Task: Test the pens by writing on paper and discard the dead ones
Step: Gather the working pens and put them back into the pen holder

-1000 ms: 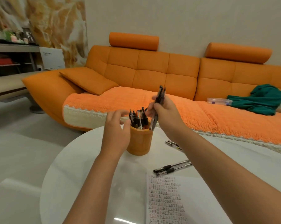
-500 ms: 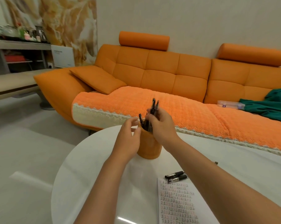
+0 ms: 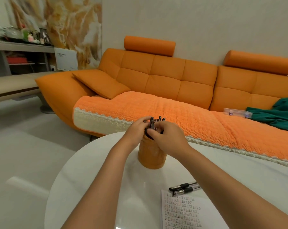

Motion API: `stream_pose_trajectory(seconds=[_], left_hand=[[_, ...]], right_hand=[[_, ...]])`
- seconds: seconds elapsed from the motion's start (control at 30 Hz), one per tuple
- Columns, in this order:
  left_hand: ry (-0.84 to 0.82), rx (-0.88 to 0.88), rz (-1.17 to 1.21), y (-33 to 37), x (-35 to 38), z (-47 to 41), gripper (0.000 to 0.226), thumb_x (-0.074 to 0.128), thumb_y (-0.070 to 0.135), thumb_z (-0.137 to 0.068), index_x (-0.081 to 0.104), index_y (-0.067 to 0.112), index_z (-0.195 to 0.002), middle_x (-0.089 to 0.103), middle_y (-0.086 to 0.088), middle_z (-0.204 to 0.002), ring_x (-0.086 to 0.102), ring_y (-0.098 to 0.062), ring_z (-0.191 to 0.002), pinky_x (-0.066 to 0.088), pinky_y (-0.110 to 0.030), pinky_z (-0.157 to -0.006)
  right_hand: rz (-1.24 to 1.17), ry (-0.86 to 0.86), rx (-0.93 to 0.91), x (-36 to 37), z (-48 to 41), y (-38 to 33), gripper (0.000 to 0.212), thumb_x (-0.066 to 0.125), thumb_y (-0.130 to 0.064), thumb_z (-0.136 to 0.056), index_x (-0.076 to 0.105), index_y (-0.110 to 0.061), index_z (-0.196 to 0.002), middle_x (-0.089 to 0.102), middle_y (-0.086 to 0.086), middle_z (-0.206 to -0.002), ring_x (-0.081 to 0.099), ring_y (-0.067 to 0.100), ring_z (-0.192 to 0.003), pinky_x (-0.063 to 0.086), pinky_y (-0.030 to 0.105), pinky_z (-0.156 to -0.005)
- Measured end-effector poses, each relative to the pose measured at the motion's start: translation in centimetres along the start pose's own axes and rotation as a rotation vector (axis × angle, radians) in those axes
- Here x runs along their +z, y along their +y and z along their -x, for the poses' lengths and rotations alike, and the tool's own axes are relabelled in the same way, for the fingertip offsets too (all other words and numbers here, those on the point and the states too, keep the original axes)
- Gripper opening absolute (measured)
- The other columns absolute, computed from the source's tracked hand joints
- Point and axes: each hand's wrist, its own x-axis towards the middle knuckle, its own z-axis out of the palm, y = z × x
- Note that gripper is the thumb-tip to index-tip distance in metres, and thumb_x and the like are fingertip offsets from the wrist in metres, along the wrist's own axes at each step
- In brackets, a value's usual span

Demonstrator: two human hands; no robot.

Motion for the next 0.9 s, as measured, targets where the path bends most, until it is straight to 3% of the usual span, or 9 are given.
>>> stream_pose_trajectory(seconds=[0.03,0.1,0.27,0.4,0.53,0.63,0.73,0.8,0.9], left_hand=[[0.011,0.018,0.002,-0.2,-0.1,0.0,0.036,0.037,0.013,-0.105,0.057,0.016,-0.135,0.058,-0.002,-0.130,0.054,-0.015,-0.118,0.043,-0.012,-0.075],[0.030,0.047,0.011,-0.4,-0.4,0.0,0.037,0.037,0.010,-0.105,0.059,0.017,-0.135,0.059,-0.001,-0.129,0.054,-0.015,-0.120,0.044,-0.012,-0.079],[0.042,0.142,-0.016,0.3,-0.4,0.2,0.036,0.035,0.015,-0.107,0.061,0.019,-0.132,0.058,0.004,-0.131,0.049,-0.008,-0.123,0.040,-0.005,-0.086],[0.007,0.186,-0.220,-0.5,0.0,0.4,0.037,0.052,0.031,-0.102,0.054,0.032,-0.139,0.054,0.006,-0.139,0.049,-0.014,-0.129,0.045,-0.037,-0.107],[0.093,0.238,-0.410,-0.1,0.2,0.7,0.048,0.053,0.035,-0.101,0.043,0.031,-0.148,0.043,0.006,-0.149,0.036,-0.015,-0.139,0.034,-0.040,-0.114],[0.233,0.344,-0.482,1.0,0.7,1.3,0.050,0.055,0.034,-0.099,0.044,0.027,-0.147,0.043,0.002,-0.143,0.032,-0.015,-0.135,0.031,-0.032,-0.107],[0.382,0.588,-0.581,2.6,2.5,2.7,0.034,0.060,0.025,-0.095,0.059,0.022,-0.129,0.050,0.002,-0.123,0.039,-0.014,-0.119,0.036,-0.026,-0.096],[0.309,0.682,-0.577,3.5,4.3,4.0,0.021,0.060,0.020,-0.094,0.063,0.022,-0.115,0.054,0.005,-0.110,0.045,-0.010,-0.105,0.039,-0.019,-0.088],[-0.027,0.562,-0.579,3.4,6.9,5.6,0.011,0.057,0.021,-0.097,0.065,0.026,-0.103,0.057,0.015,-0.095,0.054,-0.003,-0.086,0.042,-0.017,-0.074]], right_hand=[[-0.050,0.004,0.001,-0.1,0.0,0.0,0.007,0.061,-0.039,-0.093,0.064,-0.035,-0.088,0.060,-0.008,-0.068,0.058,0.015,-0.070,0.044,0.035,-0.064],[-0.091,0.040,0.016,0.0,0.1,0.3,0.013,0.062,-0.033,-0.095,0.062,-0.030,-0.108,0.062,-0.007,-0.078,0.060,0.013,-0.075,0.052,0.036,-0.067],[-0.019,0.053,0.011,0.5,0.1,0.5,0.010,0.065,-0.025,-0.091,0.072,-0.030,-0.093,0.066,-0.014,-0.081,0.061,0.005,-0.075,0.053,0.027,-0.066],[-0.138,0.035,0.024,-0.2,0.3,0.7,0.012,0.063,-0.020,-0.090,0.072,-0.026,-0.085,0.068,-0.009,-0.079,0.062,0.009,-0.073,0.050,0.028,-0.062],[-0.187,0.085,0.027,-2.2,1.2,2.2,0.013,0.060,-0.017,-0.093,0.069,-0.025,-0.090,0.066,-0.007,-0.089,0.060,0.006,-0.080,0.048,0.023,-0.067],[-0.192,0.115,0.027,-3.9,2.1,4.1,0.020,0.056,-0.011,-0.095,0.067,-0.027,-0.094,0.063,-0.007,-0.101,0.057,0.004,-0.091,0.044,0.019,-0.074],[-0.168,0.071,0.102,-5.4,3.2,6.6,0.026,0.049,-0.008,-0.097,0.068,-0.024,-0.102,0.063,-0.006,-0.109,0.058,0.008,-0.094,0.045,0.022,-0.075],[-0.087,-0.006,0.167,-6.0,4.2,8.6,0.027,0.049,-0.009,-0.098,0.068,-0.025,-0.110,0.062,-0.005,-0.116,0.059,0.010,-0.096,0.047,0.023,-0.075],[0.126,-0.155,0.229,-6.1,5.8,11.5,0.033,0.054,-0.018,-0.096,0.062,-0.027,-0.127,0.058,-0.003,-0.132,0.054,0.017,-0.119,0.046,0.037,-0.099]])
